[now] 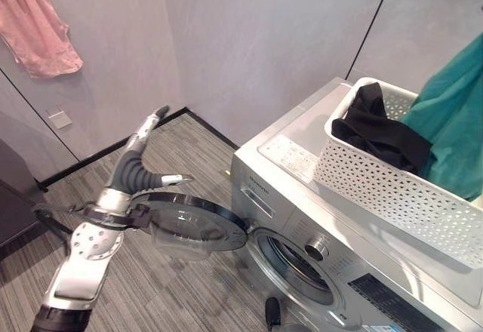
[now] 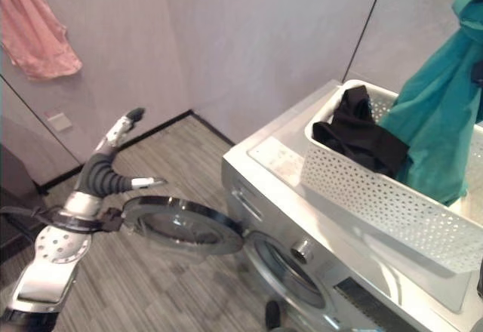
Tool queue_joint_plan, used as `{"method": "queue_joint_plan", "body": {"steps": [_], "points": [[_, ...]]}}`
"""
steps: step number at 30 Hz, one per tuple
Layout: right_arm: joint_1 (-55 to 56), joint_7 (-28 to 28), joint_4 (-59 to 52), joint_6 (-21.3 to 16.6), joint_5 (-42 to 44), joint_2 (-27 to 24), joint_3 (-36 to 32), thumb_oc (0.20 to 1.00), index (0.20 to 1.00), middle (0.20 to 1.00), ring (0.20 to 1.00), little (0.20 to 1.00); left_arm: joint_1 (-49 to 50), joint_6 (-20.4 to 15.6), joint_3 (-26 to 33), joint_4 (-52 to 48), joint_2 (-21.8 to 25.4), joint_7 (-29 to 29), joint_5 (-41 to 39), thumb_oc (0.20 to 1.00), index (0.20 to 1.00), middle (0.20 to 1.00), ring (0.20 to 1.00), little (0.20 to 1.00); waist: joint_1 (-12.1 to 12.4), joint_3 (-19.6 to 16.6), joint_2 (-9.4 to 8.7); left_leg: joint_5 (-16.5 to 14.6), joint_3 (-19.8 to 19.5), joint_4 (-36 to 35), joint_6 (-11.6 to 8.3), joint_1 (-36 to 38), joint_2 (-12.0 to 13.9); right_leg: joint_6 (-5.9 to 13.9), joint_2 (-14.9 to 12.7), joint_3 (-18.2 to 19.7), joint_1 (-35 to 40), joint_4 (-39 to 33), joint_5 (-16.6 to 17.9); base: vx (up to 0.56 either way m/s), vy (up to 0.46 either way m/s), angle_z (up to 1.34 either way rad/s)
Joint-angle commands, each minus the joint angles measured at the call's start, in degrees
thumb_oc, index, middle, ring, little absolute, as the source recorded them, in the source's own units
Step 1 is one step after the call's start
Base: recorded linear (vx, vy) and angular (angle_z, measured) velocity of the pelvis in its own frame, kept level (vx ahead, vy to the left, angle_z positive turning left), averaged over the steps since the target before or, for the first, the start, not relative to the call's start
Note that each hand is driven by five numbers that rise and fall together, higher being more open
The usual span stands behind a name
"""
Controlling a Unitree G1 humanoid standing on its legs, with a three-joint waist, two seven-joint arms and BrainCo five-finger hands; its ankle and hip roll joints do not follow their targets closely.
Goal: Grab the laundry basket,head to the washer,open it,put in the laundry and shut it.
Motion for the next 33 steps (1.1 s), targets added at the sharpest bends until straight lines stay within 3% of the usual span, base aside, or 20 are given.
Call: {"method": "queue_joint_plan", "body": {"steps": [1, 6, 12, 14, 24, 33], "points": [[-6.7, -1.9, 0.6, 0.7, -0.3, 0.4, 1.0, 0.200, 0.200, 0.200, 0.200, 0.200, -4.8, 0.2, -3.5, 2.2, -0.9, -1.8, -7.7, 1.000, 1.000, 1.000, 1.000, 1.000, -1.5, -3.3, -0.62, -4.7, 0.5, 3.4, 5.16, 2.0, -1.8, 4.11, -4.5, 0.6, -5.9, 10.2, -6.2, 0.00, 0.000, 0.00], [-9.2, -3.2, 0.6, 1.5, 0.5, 3.5, 2.1, 0.200, 0.200, 0.200, 0.200, 0.200, -19.1, 2.0, -12.2, 15.2, -9.1, 1.2, -11.4, 1.000, 1.000, 1.000, 1.000, 1.000, -3.6, -3.8, 0.21, -4.9, 1.0, 2.8, 5.14, 2.8, -1.5, 4.31, -4.1, 0.9, -5.8, 10.4, -6.8, 0.02, 0.006, -0.03], [-12.7, -4.7, 1.6, 2.0, 2.4, 4.9, 4.3, 0.200, 0.200, 0.200, 0.200, 0.200, -29.8, 2.2, -17.3, 25.8, -14.6, 4.1, -13.6, 1.000, 1.000, 1.000, 1.000, 1.000, -4.7, -3.9, 0.52, -4.6, 1.6, 2.3, 4.88, 2.9, -1.7, 4.47, -4.2, 1.0, -6.2, 10.3, -6.5, 0.00, 0.003, -0.08], [-16.6, -5.7, 3.2, 2.2, 4.0, 5.3, 7.0, 0.200, 0.200, 0.200, 0.200, 0.200, -35.7, 2.7, -20.3, 32.8, -18.4, 5.5, -15.8, 1.000, 1.000, 1.000, 1.000, 1.000, -5.7, -4.0, 0.71, -4.6, 2.1, 2.0, 4.67, 3.2, -1.7, 4.52, -4.1, 1.0, -6.3, 10.2, -6.4, 0.03, 0.013, -0.08], [-25.2, -6.9, 5.6, 2.0, 7.4, 6.3, 14.3, 0.200, 0.200, 0.200, 0.200, 0.200, -46.7, 2.8, -24.4, 49.4, -27.2, 8.5, -21.1, 1.000, 1.000, 1.000, 1.000, 1.000, -8.2, -3.8, 1.50, -4.3, 3.6, 1.6, 4.33, 3.6, -1.9, 4.70, -3.7, 2.5, -7.1, 9.9, -6.2, 0.01, 0.012, -0.06], [-28.3, -6.4, 5.6, 0.8, 10.5, 10.7, 17.6, 0.200, 0.200, 0.200, 0.200, 0.200, -57.1, 4.4, -25.9, 63.5, -31.7, 12.3, -14.0, 1.000, 1.000, 1.000, 1.000, 1.000, -10.0, -4.1, 2.20, -4.0, 5.1, 1.1, 4.26, 4.4, -2.1, 4.84, -2.9, 4.4, -8.0, 10.1, -6.4, 0.01, 0.003, -0.10]]}}
